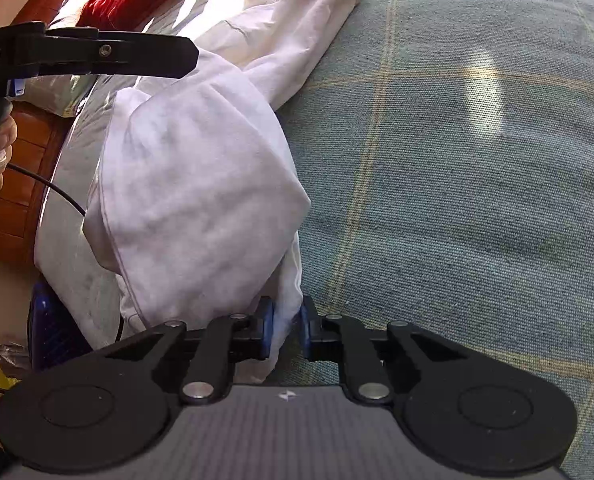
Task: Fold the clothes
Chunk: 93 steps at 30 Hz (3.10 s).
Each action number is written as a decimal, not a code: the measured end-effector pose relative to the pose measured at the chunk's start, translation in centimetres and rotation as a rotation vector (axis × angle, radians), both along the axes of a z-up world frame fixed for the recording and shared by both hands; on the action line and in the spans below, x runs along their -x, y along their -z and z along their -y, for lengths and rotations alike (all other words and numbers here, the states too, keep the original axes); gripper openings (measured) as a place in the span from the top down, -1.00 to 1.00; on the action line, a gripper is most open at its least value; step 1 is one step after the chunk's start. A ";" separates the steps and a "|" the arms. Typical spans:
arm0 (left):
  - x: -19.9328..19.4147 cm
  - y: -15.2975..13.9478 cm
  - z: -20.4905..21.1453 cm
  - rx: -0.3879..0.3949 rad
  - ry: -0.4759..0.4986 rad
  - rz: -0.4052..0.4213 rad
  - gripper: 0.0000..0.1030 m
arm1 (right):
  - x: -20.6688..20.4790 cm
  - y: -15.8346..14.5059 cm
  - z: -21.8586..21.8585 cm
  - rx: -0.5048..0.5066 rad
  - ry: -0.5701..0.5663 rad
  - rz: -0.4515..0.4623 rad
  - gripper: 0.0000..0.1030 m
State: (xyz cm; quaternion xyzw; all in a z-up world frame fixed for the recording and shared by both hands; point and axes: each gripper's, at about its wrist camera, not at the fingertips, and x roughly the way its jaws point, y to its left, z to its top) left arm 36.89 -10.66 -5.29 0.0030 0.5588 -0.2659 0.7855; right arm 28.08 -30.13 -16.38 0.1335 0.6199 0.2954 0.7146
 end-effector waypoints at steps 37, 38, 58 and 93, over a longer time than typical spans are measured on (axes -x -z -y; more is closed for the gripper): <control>-0.5 0.0 9.0 0.055 0.170 -0.050 -0.22 | 1.5 -8.3 25.7 0.887 0.397 0.263 0.78; -0.4 0.0 9.2 0.055 0.175 -0.051 -0.22 | 1.8 -8.5 26.2 0.902 0.404 0.269 0.78; -0.5 0.8 12.1 0.036 0.229 -0.059 -0.22 | 5.1 -7.7 31.4 1.035 0.496 0.124 0.75; -1.2 2.9 11.5 -0.041 0.180 -0.083 -0.22 | -5.7 -5.3 19.9 0.297 0.338 0.270 0.69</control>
